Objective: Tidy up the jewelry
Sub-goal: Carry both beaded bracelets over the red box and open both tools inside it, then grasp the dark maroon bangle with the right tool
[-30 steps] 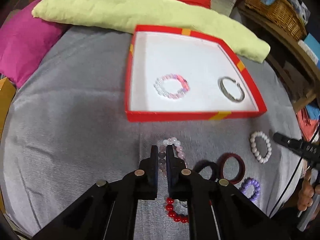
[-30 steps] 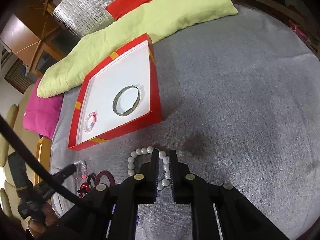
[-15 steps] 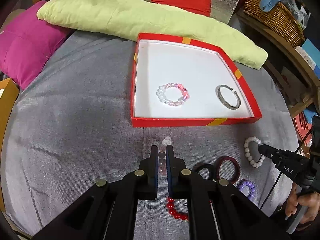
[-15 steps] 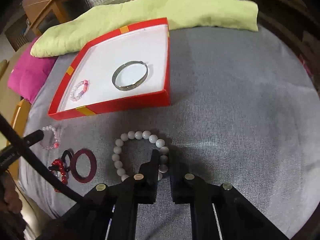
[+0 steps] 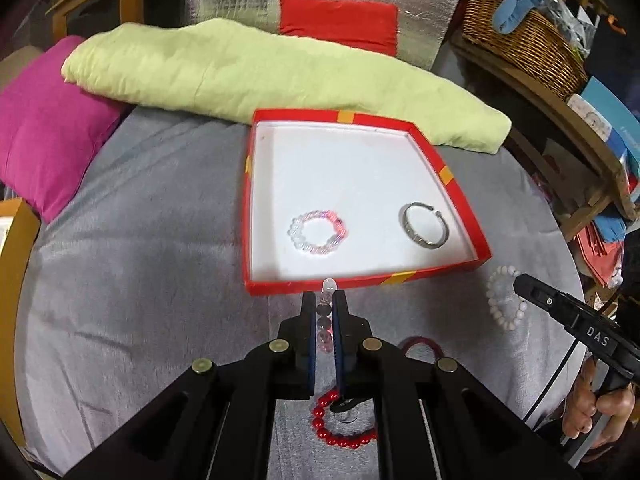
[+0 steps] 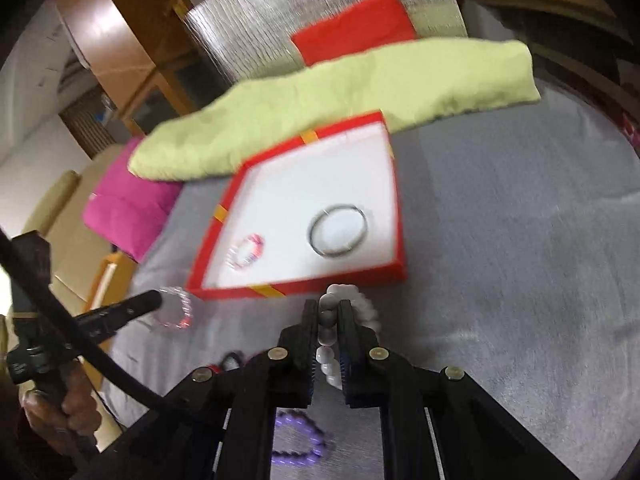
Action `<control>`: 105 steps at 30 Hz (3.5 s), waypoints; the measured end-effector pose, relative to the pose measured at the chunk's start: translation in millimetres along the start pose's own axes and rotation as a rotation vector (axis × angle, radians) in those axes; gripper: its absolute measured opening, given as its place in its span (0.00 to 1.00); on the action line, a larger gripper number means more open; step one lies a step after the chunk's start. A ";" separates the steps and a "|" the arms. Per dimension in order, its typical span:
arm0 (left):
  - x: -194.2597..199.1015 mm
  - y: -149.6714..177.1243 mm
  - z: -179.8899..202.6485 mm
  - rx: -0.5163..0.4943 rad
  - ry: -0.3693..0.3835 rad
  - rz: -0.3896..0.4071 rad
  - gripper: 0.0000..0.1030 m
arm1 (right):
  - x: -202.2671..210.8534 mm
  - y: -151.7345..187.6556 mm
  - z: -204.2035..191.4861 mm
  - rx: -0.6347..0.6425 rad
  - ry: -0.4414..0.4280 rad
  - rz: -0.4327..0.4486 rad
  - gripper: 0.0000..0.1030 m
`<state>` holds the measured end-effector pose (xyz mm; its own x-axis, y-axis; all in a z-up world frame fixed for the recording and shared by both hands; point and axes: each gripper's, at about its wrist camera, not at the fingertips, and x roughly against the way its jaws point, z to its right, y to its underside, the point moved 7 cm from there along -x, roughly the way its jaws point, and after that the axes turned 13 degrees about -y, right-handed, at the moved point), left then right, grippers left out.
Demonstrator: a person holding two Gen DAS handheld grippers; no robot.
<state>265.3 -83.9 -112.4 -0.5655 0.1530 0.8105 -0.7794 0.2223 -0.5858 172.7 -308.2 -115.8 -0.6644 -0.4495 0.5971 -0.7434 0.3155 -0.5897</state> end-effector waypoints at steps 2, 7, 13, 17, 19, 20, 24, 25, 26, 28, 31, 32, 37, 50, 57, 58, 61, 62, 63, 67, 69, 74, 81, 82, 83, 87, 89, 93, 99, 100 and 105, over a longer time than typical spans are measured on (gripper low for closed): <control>1.1 -4.6 3.4 -0.012 0.006 0.006 0.08 | 3.6 -3.1 -9.8 0.018 -0.034 0.023 0.10; -0.4 -16.0 10.5 -0.050 0.001 0.014 0.08 | -3.5 -13.3 -28.9 0.050 -0.086 0.045 0.10; -14.6 -35.9 15.4 -0.102 -0.022 0.008 0.08 | -24.2 -33.1 -34.5 0.025 -0.126 0.043 0.10; -31.8 -52.0 17.3 -0.125 -0.028 -0.009 0.08 | -43.6 -46.0 -37.5 -0.013 -0.175 0.027 0.10; -40.3 -59.3 17.2 -0.133 -0.037 -0.019 0.08 | -56.1 -56.1 -39.1 -0.026 -0.198 0.021 0.10; -45.4 -63.7 17.6 -0.139 -0.039 -0.025 0.08 | -61.5 -61.3 -39.3 -0.031 -0.207 0.024 0.10; -62.5 -77.9 19.8 -0.162 -0.053 -0.040 0.08 | -89.2 -82.0 -36.8 -0.076 -0.254 0.028 0.10; -65.6 -80.4 20.0 -0.164 -0.054 -0.042 0.08 | -97.6 -85.0 -36.1 -0.080 -0.253 0.022 0.10; -69.8 -84.6 20.2 -0.165 -0.056 -0.046 0.08 | -103.4 -86.9 -35.8 -0.083 -0.255 0.016 0.10; -76.0 -90.6 20.2 -0.168 -0.061 -0.046 0.08 | -119.7 -89.2 -33.1 -0.094 -0.253 -0.006 0.10; -87.1 -99.6 21.3 -0.169 -0.066 -0.052 0.08 | -132.9 -95.0 -28.5 -0.094 -0.249 -0.012 0.10; -92.5 -102.7 21.9 -0.168 -0.069 -0.055 0.08 | -136.2 -98.1 -26.3 -0.096 -0.250 -0.009 0.10; -114.0 -110.2 24.5 -0.163 -0.072 -0.081 0.08 | -146.0 -108.0 -8.9 -0.124 -0.234 0.003 0.10; -114.2 -120.0 34.4 -0.151 -0.075 -0.055 0.31 | -123.2 -133.6 36.4 -0.254 -0.184 0.146 0.58; -78.8 -104.0 20.6 -0.118 -0.084 -0.014 0.50 | -99.1 -142.3 41.5 -0.258 -0.176 0.189 0.58; -74.7 -101.5 18.6 -0.112 -0.089 -0.010 0.54 | -96.1 -142.6 40.5 -0.250 -0.171 0.191 0.58; -57.3 -87.2 9.9 -0.086 -0.103 0.001 0.58 | -89.4 -140.4 35.5 -0.232 -0.164 0.182 0.58; -51.5 -81.0 6.9 -0.074 -0.101 0.003 0.58 | -87.6 -138.5 34.3 -0.231 -0.164 0.179 0.58; -44.0 -73.0 2.7 -0.055 -0.100 0.004 0.58 | -85.3 -136.2 32.6 -0.230 -0.166 0.174 0.58; -25.5 -46.6 -11.3 -0.009 -0.110 0.003 0.59 | -74.5 -127.3 20.9 -0.210 -0.173 0.155 0.58; -15.6 -28.3 -20.0 0.007 -0.124 -0.002 0.60 | -68.8 -122.3 14.7 -0.200 -0.181 0.146 0.58; -0.5 9.1 -32.2 0.040 -0.136 -0.043 0.60 | -52.6 -104.5 3.4 -0.169 -0.185 0.123 0.58; 14.2 51.4 -39.6 0.070 -0.129 -0.078 0.60 | -34.3 -75.3 -4.8 -0.162 -0.195 0.070 0.58; 16.2 56.4 -40.2 0.075 -0.126 -0.080 0.60 | -32.0 -71.0 -5.6 -0.153 -0.187 0.062 0.58; 18.0 60.1 -40.1 0.076 -0.125 -0.080 0.60 | -29.1 -65.6 -6.2 -0.146 -0.182 0.051 0.58; 23.5 72.5 -37.6 0.067 -0.128 -0.075 0.60 | -19.2 -39.0 -5.8 -0.146 -0.168 -0.012 0.58; 24.4 77.9 -36.9 0.064 -0.128 -0.075 0.60 | -19.2 -24.2 -6.3 -0.138 -0.151 -0.060 0.58; 22.2 86.4 -38.6 0.075 -0.120 -0.090 0.60 | -31.1 9.9 -14.1 -0.109 -0.146 -0.189 0.48; 15.8 93.9 -42.0 0.072 -0.122 -0.113 0.60 | -60.1 41.4 -21.3 -0.045 -0.076 -0.339 0.39; 14.3 94.5 -42.5 0.074 -0.121 -0.116 0.60 | -65.8 46.1 -20.7 -0.038 -0.059 -0.361 0.39; 8.5 94.4 -41.2 0.078 -0.115 -0.124 0.60 | -86.2 60.1 -17.6 0.021 0.029 -0.423 0.13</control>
<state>198.0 -21.9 -160.5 -0.4877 0.0168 0.8728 -0.8610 0.1561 -0.4841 183.9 -235.8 -193.1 -0.3027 -0.5123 0.8037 -0.9497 0.0907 -0.2998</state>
